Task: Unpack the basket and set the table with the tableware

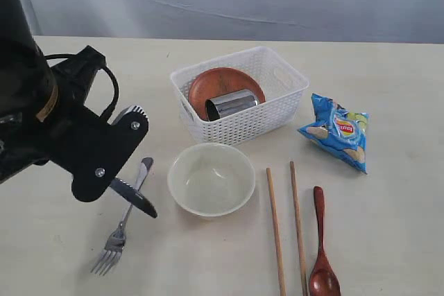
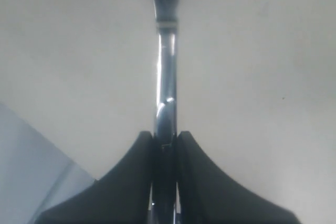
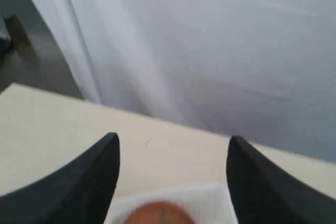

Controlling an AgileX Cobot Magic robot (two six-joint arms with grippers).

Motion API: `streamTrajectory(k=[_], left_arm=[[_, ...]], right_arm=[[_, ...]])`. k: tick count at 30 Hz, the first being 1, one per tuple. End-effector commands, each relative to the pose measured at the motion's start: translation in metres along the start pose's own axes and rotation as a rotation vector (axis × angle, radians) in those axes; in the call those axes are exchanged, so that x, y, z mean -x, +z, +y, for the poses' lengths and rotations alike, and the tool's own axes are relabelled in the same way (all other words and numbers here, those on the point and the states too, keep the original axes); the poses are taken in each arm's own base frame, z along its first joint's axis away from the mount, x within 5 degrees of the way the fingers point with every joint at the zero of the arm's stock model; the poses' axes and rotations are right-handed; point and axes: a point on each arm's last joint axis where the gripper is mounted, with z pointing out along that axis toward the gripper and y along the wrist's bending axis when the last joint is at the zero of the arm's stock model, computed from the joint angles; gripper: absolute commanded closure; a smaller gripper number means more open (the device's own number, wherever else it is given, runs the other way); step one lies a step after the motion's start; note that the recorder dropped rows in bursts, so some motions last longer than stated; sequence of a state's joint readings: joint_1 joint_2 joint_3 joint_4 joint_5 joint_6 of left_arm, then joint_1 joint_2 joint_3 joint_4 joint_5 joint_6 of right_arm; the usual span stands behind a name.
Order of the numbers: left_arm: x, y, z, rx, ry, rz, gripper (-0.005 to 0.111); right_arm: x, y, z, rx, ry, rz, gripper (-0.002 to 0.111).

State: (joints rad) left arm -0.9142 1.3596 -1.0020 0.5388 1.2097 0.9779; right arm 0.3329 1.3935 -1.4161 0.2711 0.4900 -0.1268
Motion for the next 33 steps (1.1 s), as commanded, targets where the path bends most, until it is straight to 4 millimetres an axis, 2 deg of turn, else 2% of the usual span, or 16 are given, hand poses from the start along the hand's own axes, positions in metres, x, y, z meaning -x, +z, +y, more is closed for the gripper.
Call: streamTrajectory(k=[1, 8, 14, 24, 29, 33], left_arm=[[-0.001, -0.007, -0.005, 0.003, -0.108, -0.043, 0.107], [-0.025, -0.021, -0.011, 0.047, -0.242, -0.055, 0.107], [-0.043, -0.04, -0.023, 0.118, -0.281, -0.087, 0.107], [-0.044, -0.042, -0.018, 0.176, -0.352, -0.126, 0.107], [-0.054, -0.035, -0.008, 0.122, -0.453, -0.148, 0.107], [-0.061, -0.033, 0.006, 0.061, -0.514, -0.225, 0.107]], right_arm=[[0.017, 0.001, -0.004, -0.029, 0.004, -0.199, 0.051], [0.017, 0.001, -0.004, -0.025, 0.04, -0.201, 0.051], [-0.002, 0.01, -0.001, 0.011, 0.102, -0.005, 0.051], [-0.039, 0.024, 0.002, 0.058, 0.134, 0.35, 0.051], [-0.047, 0.021, 0.008, 0.139, -0.043, 0.431, 0.051], [-0.057, 0.016, 0.031, 0.292, -0.321, 0.509, 0.051]])
